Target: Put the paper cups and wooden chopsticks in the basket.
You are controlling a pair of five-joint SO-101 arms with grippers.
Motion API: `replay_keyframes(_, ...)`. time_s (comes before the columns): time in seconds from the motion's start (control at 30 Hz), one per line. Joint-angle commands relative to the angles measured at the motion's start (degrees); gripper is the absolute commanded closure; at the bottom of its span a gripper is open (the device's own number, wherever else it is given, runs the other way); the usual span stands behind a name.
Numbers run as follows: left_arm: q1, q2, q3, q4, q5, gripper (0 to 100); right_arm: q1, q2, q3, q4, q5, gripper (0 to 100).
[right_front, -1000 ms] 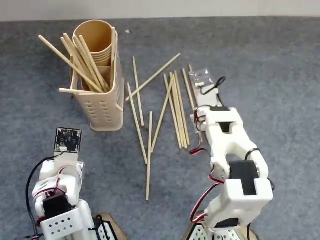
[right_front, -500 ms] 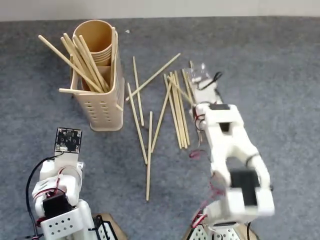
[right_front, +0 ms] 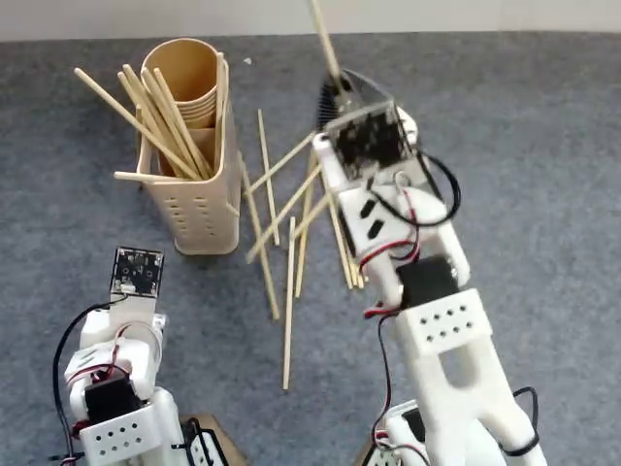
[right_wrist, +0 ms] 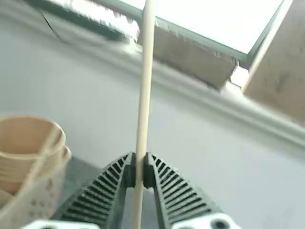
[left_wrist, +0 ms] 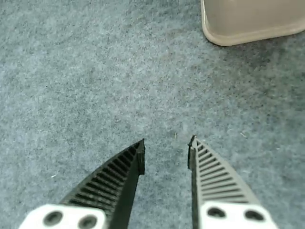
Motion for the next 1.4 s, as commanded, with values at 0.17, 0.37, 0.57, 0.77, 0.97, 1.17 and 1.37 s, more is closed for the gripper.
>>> replay_keyframes(0.17, 0.7, -0.1, 0.9, 0.0, -0.4, 83, -8.6, -1.5, 4.6, -16.1, -18.8, 99.3)
replay_keyframes(0.37, 0.7, -0.1, 0.9, 0.0, -0.4, 83, -12.0, 9.0, 2.8, -21.1, -25.8, 99.3)
replay_keyframes(0.57, 0.7, -0.1, 0.9, 0.0, -0.4, 83, -16.6, 26.5, -7.2, -28.1, -24.4, 99.3)
replay_keyframes(0.77, 0.7, -0.1, 0.9, 0.0, -0.4, 83, -16.4, 36.4, -15.0, -27.4, -24.4, 99.3)
replay_keyframes(0.97, 0.7, -0.1, 0.9, -0.1, -0.4, 83, -16.6, 36.4, -17.5, -10.7, -24.4, 86.3)
replay_keyframes(1.17, 0.7, -0.1, 0.9, -0.1, -0.4, 83, -16.7, 32.4, -24.3, 5.9, -24.5, 66.7)
replay_keyframes(1.37, 0.7, -0.1, 0.9, -0.1, -0.4, 83, -16.4, 23.3, -31.3, 29.6, -24.7, 72.3)
